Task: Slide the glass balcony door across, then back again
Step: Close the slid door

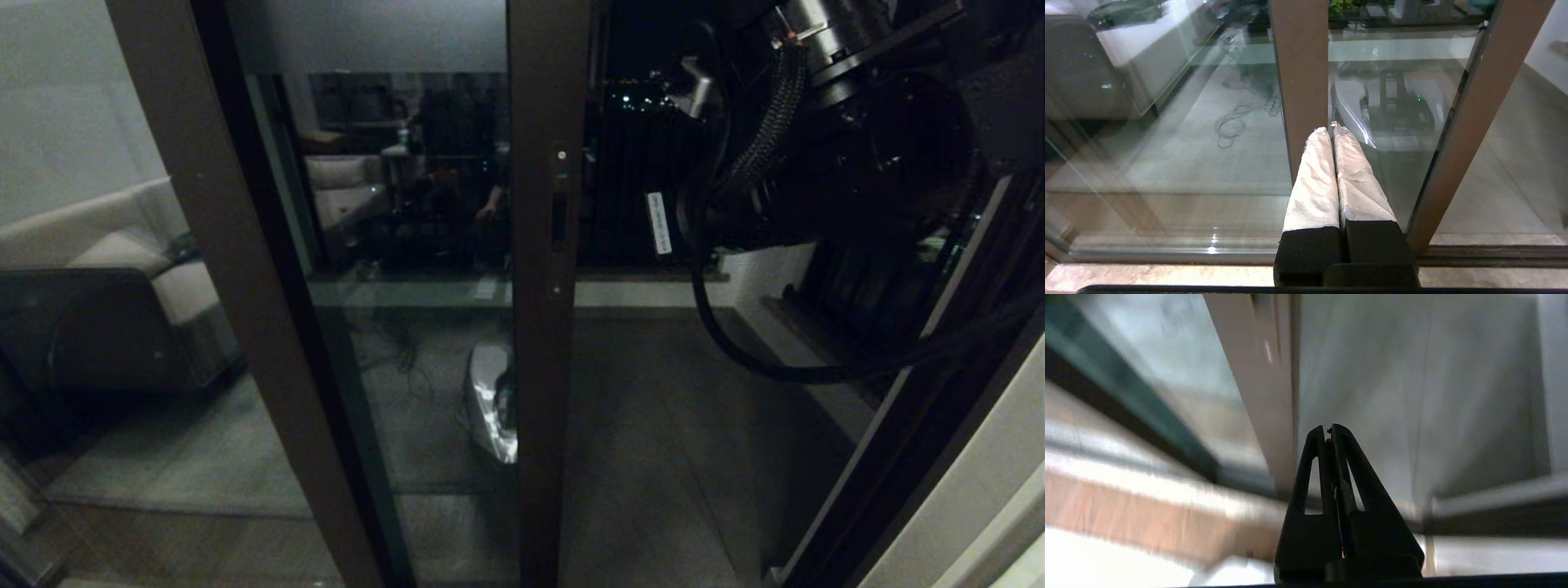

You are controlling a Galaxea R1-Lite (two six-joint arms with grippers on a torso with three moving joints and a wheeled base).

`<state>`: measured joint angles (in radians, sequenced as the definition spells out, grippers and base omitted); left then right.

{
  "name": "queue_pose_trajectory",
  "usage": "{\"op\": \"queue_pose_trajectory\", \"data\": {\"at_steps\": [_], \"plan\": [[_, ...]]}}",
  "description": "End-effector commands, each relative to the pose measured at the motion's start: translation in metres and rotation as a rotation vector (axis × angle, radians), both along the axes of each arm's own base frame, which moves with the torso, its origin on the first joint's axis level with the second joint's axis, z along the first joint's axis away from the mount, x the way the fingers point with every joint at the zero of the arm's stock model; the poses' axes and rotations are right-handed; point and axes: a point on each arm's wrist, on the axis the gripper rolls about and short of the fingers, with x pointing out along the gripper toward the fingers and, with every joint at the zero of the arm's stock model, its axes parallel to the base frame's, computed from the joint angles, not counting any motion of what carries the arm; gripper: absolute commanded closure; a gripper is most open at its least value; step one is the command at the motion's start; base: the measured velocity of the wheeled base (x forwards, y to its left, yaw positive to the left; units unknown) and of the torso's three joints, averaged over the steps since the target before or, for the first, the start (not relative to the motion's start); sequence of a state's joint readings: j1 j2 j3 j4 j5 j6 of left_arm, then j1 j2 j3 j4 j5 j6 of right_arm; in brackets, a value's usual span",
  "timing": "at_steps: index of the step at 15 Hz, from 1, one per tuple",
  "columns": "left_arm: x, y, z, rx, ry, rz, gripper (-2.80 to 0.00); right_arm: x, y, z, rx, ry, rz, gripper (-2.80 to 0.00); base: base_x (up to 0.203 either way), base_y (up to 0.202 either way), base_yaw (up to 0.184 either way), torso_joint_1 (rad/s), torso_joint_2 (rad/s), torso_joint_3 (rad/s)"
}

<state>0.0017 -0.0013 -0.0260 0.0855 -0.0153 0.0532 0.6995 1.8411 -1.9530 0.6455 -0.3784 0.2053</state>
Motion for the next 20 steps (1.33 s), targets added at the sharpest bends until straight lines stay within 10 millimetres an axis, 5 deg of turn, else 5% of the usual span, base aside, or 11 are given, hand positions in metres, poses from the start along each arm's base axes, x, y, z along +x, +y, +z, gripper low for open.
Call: {"op": "queue_pose_trajectory", "data": {"at_steps": [1,5,9,16,17,20], "plan": [[0.0,0.0,0.0,0.0,0.0,0.0,0.0,0.017,0.011,-0.005,-0.007,-0.061,0.011,0.0,0.0,0.0,0.0,0.0,0.0,0.0],[0.0,0.0,0.0,0.0,0.0,0.0,0.0,0.033,0.022,-0.013,-0.073,-0.129,0.052,0.0,0.0,0.0,0.0,0.0,0.0,0.0],[0.0,0.0,0.0,0.0,0.0,0.0,0.0,0.06,0.046,-0.048,-0.127,-0.123,0.02,0.0,0.0,0.0,0.0,0.0,0.0,0.0],[0.0,0.0,0.0,0.0,0.0,0.0,0.0,0.074,0.053,-0.04,-0.042,-0.278,-0.005,0.0,0.0,0.0,0.0,0.0,0.0,0.0],[0.0,0.0,0.0,0.0,0.0,0.0,0.0,0.073,0.053,-0.039,-0.043,-0.279,-0.004,-2.8,0.0,0.0,0.0,0.0,0.0,0.0],[0.0,0.0,0.0,0.0,0.0,0.0,0.0,0.074,0.052,-0.04,-0.059,-0.279,-0.001,-2.8,0.0,0.0,0.0,0.0,0.0,0.0]]}}
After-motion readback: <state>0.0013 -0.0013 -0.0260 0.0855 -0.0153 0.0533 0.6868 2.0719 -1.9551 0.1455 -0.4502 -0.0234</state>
